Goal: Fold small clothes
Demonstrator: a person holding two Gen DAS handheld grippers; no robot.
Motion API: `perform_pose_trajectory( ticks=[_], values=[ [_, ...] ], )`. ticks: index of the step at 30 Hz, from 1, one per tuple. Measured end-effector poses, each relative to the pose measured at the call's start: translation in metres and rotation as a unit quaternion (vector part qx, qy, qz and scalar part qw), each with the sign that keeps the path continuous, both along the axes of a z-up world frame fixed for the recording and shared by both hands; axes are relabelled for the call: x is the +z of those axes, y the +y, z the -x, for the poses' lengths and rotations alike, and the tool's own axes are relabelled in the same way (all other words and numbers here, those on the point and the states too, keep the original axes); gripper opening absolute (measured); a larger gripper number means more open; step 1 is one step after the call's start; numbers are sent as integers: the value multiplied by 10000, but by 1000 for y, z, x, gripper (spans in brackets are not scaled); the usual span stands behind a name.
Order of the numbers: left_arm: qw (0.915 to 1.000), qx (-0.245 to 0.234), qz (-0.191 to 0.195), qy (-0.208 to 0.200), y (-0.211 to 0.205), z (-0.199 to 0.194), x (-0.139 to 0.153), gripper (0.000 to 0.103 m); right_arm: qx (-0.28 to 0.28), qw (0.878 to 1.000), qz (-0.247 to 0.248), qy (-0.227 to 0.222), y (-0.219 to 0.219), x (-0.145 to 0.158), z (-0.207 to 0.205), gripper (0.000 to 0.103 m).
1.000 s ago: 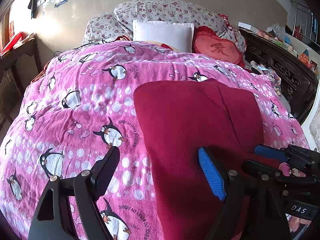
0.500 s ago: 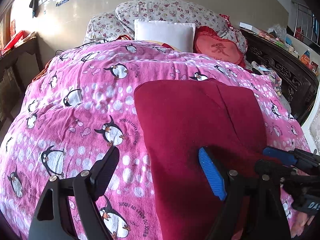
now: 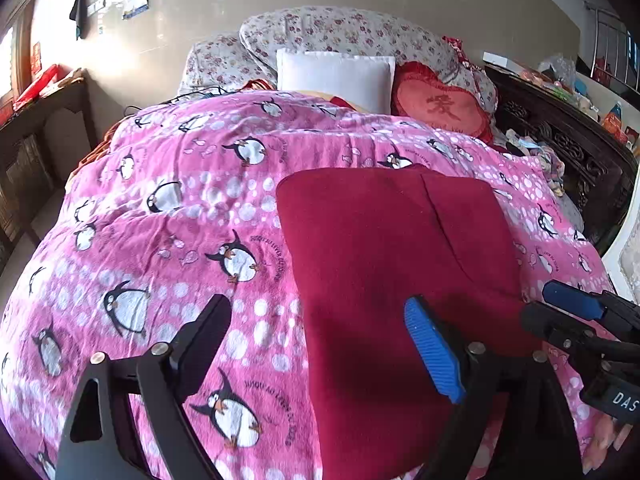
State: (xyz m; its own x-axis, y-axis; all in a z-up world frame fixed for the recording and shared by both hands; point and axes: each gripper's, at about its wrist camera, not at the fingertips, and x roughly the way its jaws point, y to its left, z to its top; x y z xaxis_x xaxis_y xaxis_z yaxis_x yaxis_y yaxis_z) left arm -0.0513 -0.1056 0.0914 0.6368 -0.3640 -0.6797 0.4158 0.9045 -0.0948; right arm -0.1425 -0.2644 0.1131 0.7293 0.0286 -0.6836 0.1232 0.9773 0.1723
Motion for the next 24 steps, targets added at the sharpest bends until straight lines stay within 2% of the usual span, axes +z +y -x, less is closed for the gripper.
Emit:
perform_pose_trajectory(
  ticks=[4,7,9,14,24],
  values=[
    [9999,110,20,-117,4,14,4,91,-144,9996,230,-17,4,4,5,66],
    [9996,166,-54,-236,7,24,7,91,-212,9990,388,-112,8,8,10,75],
    [9993,202,-66,-309,9,30,9,91,-275,9980,546,-179,13,12,13,78],
    [9985,351,-7,-418,18,41,15,92,-349,9975,561,-259,17,16,19,87],
    [9967,491,-38,-646,26,55,22,93,-633,9950,707,-316,18,20,30,94]
  ],
)
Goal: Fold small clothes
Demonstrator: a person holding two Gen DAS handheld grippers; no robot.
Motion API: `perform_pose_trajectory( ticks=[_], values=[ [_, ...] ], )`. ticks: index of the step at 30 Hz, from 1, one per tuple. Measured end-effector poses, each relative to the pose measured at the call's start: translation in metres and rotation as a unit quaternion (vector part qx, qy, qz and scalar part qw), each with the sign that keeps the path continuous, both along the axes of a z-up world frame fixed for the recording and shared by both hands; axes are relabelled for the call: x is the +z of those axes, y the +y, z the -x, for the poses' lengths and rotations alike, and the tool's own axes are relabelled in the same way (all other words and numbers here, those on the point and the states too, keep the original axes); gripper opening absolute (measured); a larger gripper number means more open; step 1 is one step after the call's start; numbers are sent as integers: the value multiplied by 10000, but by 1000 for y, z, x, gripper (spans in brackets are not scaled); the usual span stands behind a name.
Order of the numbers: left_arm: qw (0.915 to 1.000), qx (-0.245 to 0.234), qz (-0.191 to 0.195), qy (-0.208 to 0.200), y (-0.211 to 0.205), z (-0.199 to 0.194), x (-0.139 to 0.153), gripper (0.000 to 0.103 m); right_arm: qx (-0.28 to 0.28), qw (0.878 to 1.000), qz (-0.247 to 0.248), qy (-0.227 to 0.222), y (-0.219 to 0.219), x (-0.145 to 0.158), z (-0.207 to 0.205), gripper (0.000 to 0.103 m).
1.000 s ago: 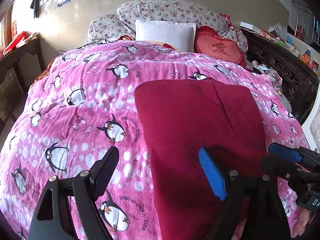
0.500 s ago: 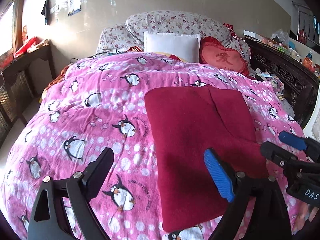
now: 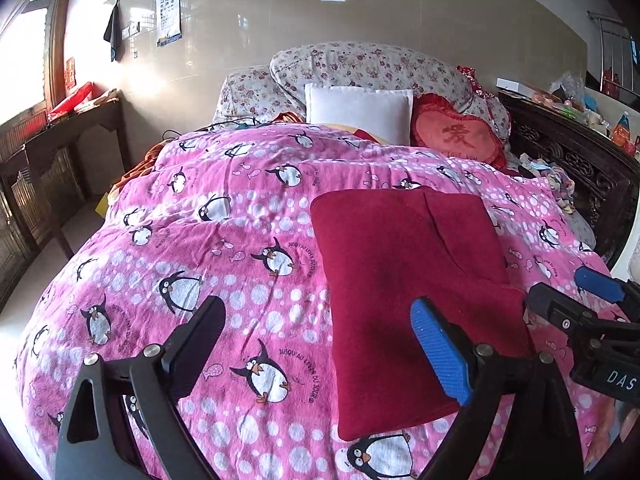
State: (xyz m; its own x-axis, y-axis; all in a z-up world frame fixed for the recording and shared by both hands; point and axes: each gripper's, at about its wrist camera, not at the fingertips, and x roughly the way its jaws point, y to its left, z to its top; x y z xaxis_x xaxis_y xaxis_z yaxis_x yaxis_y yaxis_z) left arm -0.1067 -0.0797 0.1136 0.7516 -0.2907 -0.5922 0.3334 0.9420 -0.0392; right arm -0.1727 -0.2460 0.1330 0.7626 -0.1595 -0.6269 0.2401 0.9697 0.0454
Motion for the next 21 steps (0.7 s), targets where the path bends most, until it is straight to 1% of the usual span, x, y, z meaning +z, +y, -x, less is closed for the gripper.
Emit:
perform_pose_trajectory(
  ticks=[8,11,21],
  values=[
    [10000,29,10,-74,0,7,2,93,-188,9997,142,-78,-1,3,11,96],
    [9999,40,5,-94,0,10,2,94,-248,9996,138,-92,-3,3,14,100],
    [9999,96,-3,-126,0,12,3,94,-358,9991,186,-111,-5,4,21,103]
  ],
)
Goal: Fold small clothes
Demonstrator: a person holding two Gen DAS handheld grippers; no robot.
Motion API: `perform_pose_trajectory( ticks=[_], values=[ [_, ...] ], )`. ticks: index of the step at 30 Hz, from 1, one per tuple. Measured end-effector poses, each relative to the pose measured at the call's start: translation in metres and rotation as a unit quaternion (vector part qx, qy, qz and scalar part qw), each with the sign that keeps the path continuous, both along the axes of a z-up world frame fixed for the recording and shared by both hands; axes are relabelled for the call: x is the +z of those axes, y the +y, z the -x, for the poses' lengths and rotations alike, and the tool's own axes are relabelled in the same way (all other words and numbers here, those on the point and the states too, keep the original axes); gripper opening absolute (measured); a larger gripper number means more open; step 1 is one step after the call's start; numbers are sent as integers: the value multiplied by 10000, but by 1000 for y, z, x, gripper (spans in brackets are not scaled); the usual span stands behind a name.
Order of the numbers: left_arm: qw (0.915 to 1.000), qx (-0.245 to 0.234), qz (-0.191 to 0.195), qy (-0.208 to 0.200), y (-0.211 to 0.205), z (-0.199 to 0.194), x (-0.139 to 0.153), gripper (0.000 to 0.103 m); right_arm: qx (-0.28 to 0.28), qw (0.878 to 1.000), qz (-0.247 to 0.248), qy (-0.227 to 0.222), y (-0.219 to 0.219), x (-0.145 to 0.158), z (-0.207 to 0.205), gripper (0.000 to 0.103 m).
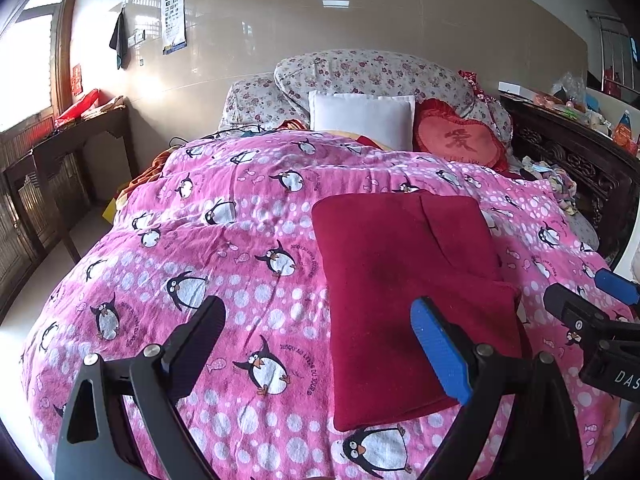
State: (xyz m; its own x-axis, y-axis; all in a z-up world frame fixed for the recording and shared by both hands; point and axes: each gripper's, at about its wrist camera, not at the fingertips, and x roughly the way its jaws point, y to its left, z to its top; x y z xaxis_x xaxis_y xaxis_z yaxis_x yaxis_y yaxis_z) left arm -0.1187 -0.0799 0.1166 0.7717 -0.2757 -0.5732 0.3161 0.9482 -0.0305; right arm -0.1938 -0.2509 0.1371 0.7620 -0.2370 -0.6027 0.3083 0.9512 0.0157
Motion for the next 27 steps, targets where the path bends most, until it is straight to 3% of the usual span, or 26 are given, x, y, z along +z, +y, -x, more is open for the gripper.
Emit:
perform_pose_trajectory(
  ticks=[27],
  values=[
    [10000,-61,-57,52,-4,-1,-7,94,-24,9999,-66,126,-4,-9,-1,103]
  ],
)
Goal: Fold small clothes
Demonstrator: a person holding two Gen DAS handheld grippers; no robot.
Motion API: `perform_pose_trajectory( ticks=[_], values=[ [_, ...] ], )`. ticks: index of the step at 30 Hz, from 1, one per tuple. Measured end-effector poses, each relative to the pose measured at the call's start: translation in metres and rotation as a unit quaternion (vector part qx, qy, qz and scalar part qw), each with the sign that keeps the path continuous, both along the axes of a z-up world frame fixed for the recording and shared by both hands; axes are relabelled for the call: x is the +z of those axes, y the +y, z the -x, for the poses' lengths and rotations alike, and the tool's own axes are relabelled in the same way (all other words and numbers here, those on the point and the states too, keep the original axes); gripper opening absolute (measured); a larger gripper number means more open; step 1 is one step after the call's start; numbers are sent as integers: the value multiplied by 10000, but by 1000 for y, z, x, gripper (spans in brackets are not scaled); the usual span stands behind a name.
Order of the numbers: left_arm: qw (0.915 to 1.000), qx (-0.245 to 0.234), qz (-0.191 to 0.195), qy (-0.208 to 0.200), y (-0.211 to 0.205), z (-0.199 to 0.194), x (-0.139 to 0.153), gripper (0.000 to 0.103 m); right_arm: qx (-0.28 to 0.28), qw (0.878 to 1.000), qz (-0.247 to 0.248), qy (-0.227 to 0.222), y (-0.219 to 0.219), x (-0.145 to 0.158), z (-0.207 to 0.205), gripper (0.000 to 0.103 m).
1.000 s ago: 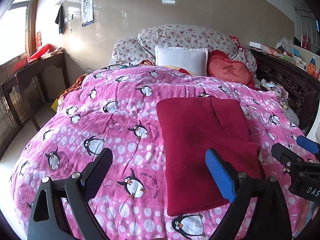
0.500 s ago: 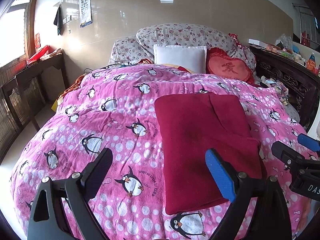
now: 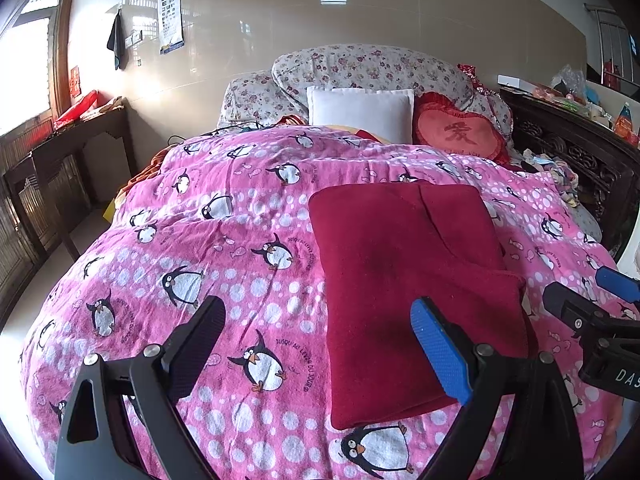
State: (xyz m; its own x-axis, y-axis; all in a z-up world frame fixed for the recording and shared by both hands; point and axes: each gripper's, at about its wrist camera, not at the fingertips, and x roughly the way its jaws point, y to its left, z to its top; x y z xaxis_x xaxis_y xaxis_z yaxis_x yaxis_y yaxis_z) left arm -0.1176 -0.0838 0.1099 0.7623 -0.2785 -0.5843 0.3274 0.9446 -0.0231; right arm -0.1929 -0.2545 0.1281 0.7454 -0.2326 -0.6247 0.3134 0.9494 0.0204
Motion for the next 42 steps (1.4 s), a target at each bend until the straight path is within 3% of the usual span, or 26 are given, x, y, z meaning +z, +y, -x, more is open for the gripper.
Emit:
perform_pose_trajectory(
  ticks=[42],
  values=[
    [9999,-53,-8,107,-3,-5,-12,94,-20,9999,-51,104,-3,-5,-5,103]
  ],
)
